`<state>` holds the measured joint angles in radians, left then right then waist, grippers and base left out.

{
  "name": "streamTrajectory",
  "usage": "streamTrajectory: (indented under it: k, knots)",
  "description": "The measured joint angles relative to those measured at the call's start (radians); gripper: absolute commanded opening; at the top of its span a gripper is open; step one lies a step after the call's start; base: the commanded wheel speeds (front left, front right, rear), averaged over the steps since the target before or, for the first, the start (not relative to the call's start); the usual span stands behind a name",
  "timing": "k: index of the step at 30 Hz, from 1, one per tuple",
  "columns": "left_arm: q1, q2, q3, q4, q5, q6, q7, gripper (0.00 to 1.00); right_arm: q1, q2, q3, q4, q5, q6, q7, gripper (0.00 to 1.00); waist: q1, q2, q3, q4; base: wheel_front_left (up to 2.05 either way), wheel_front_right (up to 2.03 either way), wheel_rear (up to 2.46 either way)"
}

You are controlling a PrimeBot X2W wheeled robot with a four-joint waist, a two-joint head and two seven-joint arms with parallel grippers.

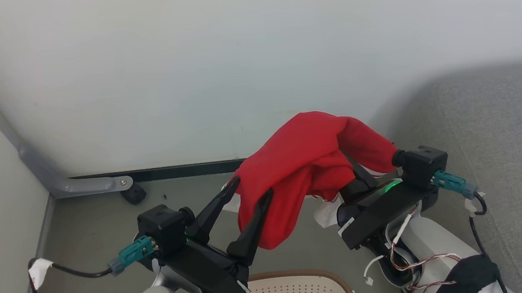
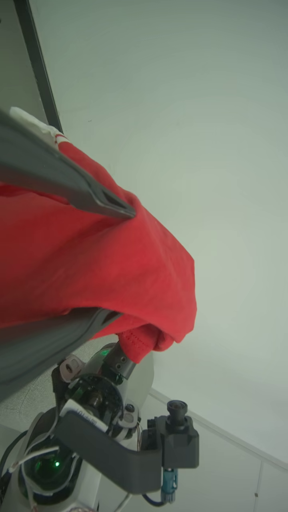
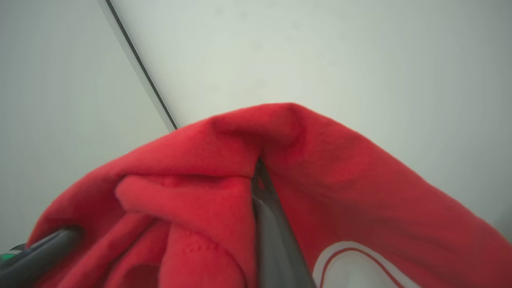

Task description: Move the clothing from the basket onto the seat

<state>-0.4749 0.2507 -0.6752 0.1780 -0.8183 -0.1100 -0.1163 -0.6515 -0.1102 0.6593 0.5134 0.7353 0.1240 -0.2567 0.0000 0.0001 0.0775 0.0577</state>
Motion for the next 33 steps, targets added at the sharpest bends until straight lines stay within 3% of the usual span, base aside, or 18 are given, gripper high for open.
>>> streamTrajectory:
  k: [15, 33]
  knots:
    - [0.053, 0.039, -0.017, -0.033, 0.019, 0.014, 0.0, 1.0, 0.108, -0.069, -0.162, -0.078, 0.015, 0.0, 0.0, 0.0, 0.0, 0.0, -0.008, -0.093, 0.0, 0.0, 0.0]
    - [0.072, 0.063, -0.014, -0.05, 0.031, 0.023, -0.018, 1.0, 0.215, -0.12, -0.307, -0.229, -0.048, 0.0, 0.0, 0.0, 0.0, 0.0, 0.006, -0.279, 0.0, 0.0, 0.0]
